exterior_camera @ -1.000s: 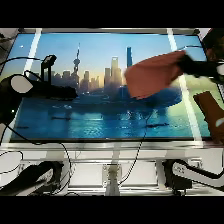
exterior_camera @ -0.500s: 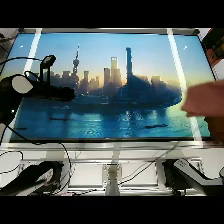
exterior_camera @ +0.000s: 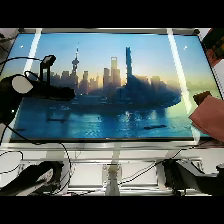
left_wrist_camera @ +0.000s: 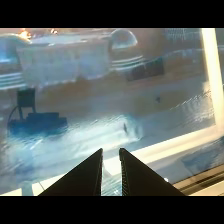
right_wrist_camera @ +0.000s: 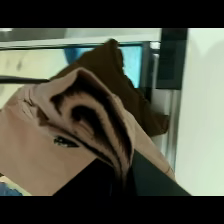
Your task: Fold the clothes and pants, and hang the long-sleeved shirts on hangers.
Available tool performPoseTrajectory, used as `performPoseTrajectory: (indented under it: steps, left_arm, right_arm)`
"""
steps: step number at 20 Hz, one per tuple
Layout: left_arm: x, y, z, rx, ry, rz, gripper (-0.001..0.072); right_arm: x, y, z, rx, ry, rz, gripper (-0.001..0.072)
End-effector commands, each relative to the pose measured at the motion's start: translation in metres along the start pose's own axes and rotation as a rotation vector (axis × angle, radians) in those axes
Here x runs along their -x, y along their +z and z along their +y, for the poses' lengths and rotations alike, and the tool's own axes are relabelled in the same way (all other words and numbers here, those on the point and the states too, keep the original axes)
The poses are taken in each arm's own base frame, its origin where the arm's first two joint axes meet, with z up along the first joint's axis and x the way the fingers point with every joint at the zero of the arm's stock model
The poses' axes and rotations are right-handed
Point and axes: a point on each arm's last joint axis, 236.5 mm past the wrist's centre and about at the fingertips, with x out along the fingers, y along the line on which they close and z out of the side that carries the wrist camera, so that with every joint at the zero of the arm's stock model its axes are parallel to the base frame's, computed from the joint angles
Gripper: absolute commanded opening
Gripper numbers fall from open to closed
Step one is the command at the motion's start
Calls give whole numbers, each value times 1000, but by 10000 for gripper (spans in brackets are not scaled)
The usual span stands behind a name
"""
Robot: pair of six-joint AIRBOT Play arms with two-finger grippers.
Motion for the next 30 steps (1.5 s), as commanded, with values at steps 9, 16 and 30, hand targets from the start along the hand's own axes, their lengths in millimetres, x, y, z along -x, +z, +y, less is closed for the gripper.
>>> performPoseTrajectory:
  steps: [9,16,30]
  left_arm:
    - [0,0,0,0,1,-1,128]
    - [-1,0,1,1,1,1,128]
    - [-1,0,0,0,1,2,128]
  right_arm:
    - [14,31,-15,38,-63,-113,694]
    - [89,98,21,99,2,-354,673]
    - [106,47,197,749,277,-452,672]
